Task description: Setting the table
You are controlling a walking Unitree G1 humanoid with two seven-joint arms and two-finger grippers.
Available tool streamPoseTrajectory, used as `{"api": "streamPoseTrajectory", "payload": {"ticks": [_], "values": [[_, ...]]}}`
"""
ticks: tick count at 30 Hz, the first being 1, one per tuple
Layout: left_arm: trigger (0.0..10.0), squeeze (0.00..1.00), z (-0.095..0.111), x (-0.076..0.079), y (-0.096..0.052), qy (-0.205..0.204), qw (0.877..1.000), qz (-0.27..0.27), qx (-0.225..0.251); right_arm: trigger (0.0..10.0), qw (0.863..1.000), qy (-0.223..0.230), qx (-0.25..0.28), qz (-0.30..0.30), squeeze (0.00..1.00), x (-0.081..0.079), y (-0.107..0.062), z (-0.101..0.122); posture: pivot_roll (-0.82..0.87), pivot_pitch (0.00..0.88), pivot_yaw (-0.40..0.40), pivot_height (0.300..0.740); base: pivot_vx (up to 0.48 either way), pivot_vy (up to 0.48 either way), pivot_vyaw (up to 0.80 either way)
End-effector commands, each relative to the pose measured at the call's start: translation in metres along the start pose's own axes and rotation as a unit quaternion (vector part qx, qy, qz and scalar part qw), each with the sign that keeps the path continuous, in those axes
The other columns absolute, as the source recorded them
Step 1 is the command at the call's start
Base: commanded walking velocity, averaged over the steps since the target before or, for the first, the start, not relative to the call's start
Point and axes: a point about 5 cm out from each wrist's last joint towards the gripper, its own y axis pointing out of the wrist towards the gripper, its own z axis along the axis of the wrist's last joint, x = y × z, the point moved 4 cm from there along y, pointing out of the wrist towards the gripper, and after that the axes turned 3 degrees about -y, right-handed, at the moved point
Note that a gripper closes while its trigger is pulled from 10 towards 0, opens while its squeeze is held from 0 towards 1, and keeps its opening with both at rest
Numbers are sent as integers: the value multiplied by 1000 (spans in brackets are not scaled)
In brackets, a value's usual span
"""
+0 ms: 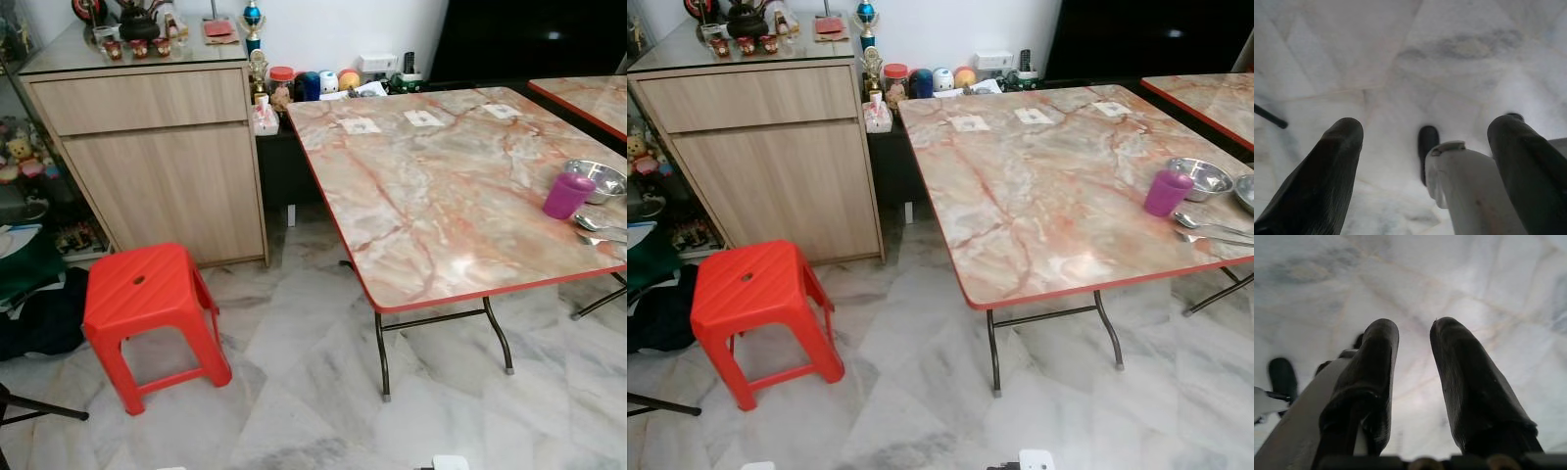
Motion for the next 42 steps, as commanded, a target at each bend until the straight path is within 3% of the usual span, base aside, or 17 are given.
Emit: {"api": "streamPoseTrajectory", "payload": {"ticks": [1, 17, 27, 34, 42], "values": [[10000, 0, -15, -15, -3, -21, 999, 19, -32, 10000, 996, 82, 44, 10, 0, 31, 2, 28, 76, 82, -11, 740, 0, -465, 0], [10000, 0, -20, -4, -4, -21, 999, -14, -41, 10000, 995, 93, 34, 9, 0, 33, 2, 26, 51, 20, -40, 740, 0, -460, 0], [10000, 0, -36, -14, -9, -27, 998, -7, -56, 10000, 994, 105, 25, 8, 0, 33, 2, 22, 41, 0, -37, 740, 0, -429, 0], [10000, 0, -36, -16, -10, -29, 998, -9, -56, 10000, 994, 104, 26, 9, 0, 34, 2, 23, 40, 0, -38, 740, 0, -428, 0], [10000, 0, -37, -22, -11, -34, 998, -3, -56, 10000, 994, 108, 32, 11, 0, 32, 3, 29, 55, 55, -41, 740, 0, -427, 0]]}}
